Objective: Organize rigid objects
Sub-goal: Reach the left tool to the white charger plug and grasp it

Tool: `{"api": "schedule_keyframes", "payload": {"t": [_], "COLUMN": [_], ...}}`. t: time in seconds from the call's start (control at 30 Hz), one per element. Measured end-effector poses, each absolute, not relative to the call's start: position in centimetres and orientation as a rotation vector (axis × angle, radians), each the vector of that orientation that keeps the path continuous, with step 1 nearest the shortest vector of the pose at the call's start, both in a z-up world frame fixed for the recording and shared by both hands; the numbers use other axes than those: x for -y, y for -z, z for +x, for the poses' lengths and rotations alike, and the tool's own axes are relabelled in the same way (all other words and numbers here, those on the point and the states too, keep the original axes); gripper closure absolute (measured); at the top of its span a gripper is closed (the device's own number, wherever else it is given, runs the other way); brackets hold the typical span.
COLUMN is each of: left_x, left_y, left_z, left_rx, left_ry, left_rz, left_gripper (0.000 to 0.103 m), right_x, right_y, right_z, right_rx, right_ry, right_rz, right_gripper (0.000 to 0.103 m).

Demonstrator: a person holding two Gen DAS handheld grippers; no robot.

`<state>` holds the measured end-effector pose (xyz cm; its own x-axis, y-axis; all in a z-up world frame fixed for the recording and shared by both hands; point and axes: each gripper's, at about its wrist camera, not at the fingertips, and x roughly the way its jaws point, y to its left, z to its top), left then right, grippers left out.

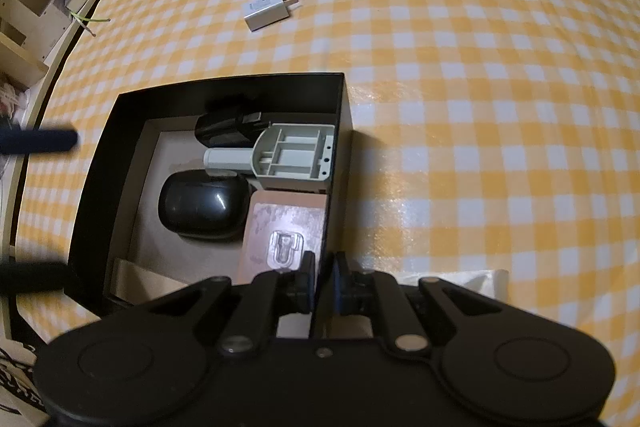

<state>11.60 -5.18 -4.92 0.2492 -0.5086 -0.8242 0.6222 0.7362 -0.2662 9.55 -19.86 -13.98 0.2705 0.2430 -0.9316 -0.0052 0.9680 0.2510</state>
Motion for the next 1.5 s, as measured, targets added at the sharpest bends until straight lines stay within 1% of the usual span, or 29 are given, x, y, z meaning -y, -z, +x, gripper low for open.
{"api": "schedule_keyframes", "payload": {"t": [0.07,0.3,0.53,0.73,0.87,1.07,1.17,1.33,1.4,1.5], "left_x": [4.4,2.0,1.9,3.2,3.9,5.1,5.6,6.8,7.3,7.8], "left_y": [4.0,2.8,4.9,8.0,10.6,13.5,14.7,16.1,16.7,17.4], "left_z": [12.4,15.7,20.2,23.8,26.1,29.9,31.7,33.4,33.9,34.5], "left_rx": [-1.024,-0.828,-0.771,-0.725,-0.794,-0.973,-1.069,-1.158,-1.182,-1.208], "left_ry": [0.721,0.499,0.358,0.284,0.251,0.163,0.097,0.083,0.082,0.076], "left_rz": [0.087,0.007,0.03,0.108,0.093,0.017,-0.037,-0.126,-0.17,-0.201], "left_gripper": [0.0,0.0,0.0,0.0,0.0,0.0,0.003,0.013,0.015,0.015], "right_x": [19.8,19.7,20.0,20.7,20.5,20.5,20.4,20.5,20.6,20.6], "right_y": [13.9,13.8,13.7,13.8,13.8,13.8,13.8,13.8,13.8,13.8], "right_z": [9.5,9.3,9.0,9.1,9.1,9.1,9.1,9.1,9.1,9.1], "right_rx": [-1.286,-1.285,-1.287,-1.289,-1.288,-1.287,-1.288,-1.292,-1.292,-1.29], "right_ry": [-0.169,-0.169,-0.16,-0.151,-0.154,-0.155,-0.157,-0.166,-0.17,-0.171], "right_rz": [0.206,0.191,0.177,0.192,0.184,0.184,0.182,0.193,0.195,0.19], "right_gripper": [0.094,0.094,0.094,0.095,0.095,0.095,0.095,0.094,0.094,0.094]}}
